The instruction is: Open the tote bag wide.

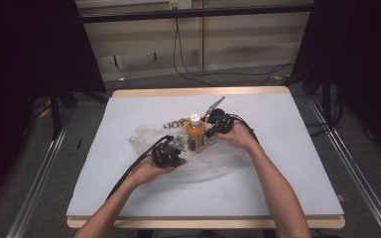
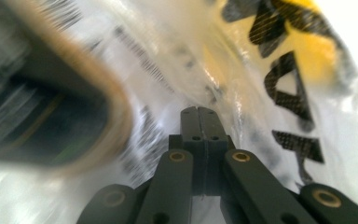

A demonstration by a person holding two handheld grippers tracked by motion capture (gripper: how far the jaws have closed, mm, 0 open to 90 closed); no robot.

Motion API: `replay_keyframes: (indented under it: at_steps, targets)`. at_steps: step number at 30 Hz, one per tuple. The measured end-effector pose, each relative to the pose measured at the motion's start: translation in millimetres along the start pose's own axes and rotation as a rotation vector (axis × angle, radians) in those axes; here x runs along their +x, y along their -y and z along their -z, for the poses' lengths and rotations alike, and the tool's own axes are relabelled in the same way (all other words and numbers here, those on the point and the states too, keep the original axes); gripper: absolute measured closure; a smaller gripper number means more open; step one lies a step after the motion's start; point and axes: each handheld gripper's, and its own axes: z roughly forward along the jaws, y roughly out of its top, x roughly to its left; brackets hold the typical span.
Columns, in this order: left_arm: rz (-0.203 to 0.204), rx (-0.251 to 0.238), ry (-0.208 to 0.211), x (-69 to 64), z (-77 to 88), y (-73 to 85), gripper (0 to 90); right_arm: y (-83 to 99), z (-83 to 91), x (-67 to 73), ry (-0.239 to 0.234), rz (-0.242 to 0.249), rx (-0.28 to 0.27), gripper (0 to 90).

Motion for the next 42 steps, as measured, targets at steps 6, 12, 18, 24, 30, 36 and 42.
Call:
replay_keyframes:
  at_steps: [6,12,18,24,30,36,42]
  targets:
    - [-0.082,0.017,0.040,-33.2,2.0,-0.6,90.0,-15.1,-8.7,-13.6,0.060,0.000,0.008,90.0]
    - [-0.185,0.015,0.106,-79.3,5.5,1.9,90.0,-24.8,-13.4,-29.6,0.101,-0.051,0.026,90.0]
    - [-0.231,0.012,0.124,-105.0,8.0,4.6,90.0,-29.9,-16.8,-43.2,0.144,-0.118,0.021,90.0]
    - [-0.218,-0.010,0.138,-109.9,9.7,9.8,90.0,-35.2,-19.7,-48.6,0.213,-0.132,0.037,90.0]
    - [-0.229,-0.013,0.127,-113.1,10.7,11.4,90.0,-38.0,-23.3,-52.7,0.282,-0.149,0.029,90.0]
    - [-0.223,-0.028,0.129,-112.3,10.6,13.0,90.0,-41.9,-27.3,-54.2,0.349,-0.156,0.037,90.0]
    - [-0.162,-0.063,0.172,-100.1,10.9,17.0,90.0,-34.8,-19.0,-53.3,0.270,-0.160,-0.027,90.0]
